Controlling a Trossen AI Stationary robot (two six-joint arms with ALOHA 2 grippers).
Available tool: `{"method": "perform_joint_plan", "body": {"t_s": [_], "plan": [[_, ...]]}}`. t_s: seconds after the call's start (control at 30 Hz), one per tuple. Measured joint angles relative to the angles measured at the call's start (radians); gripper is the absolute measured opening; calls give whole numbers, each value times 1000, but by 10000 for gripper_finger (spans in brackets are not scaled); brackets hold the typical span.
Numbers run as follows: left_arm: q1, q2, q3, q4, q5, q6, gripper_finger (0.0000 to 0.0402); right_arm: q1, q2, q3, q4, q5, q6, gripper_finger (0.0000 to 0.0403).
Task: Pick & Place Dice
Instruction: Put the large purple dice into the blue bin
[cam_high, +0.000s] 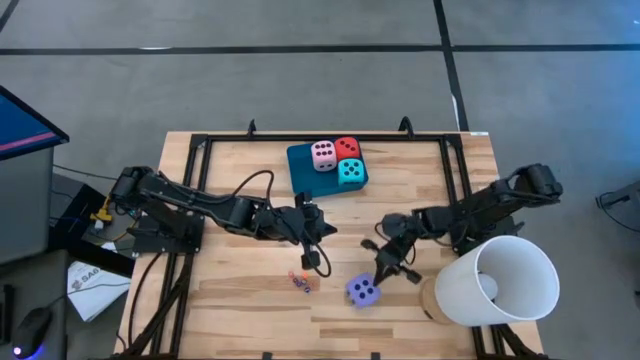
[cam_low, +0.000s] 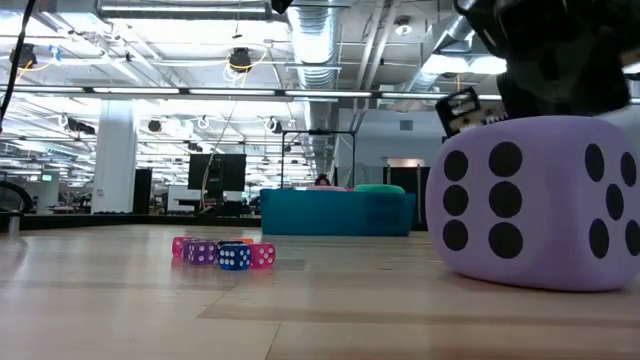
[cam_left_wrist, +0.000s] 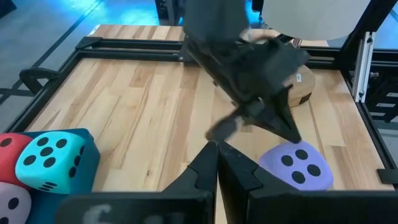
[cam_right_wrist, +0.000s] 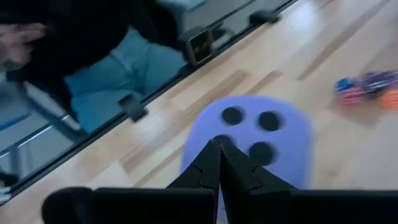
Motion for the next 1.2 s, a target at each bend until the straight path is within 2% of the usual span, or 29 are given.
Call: {"method": "perform_joint_plan", "body": {"t_s": [0.23,0.33,0.63,0.97,1.2], "plan": [[0,0,0,1,0,0,0,34,123,23,116,4,17,0],[0,0,0,1,3,0,0,13,158,59,121,68,26,0],[0,0,0,-1,3,0,0,-144,202,128,109,193,24,0],[0,0,0,-2,2,0,0,-319,203,139,105,203,-4,0],[0,0,0,-2,-1,0,0,-370,200,139,106,190,-18,0]]}}
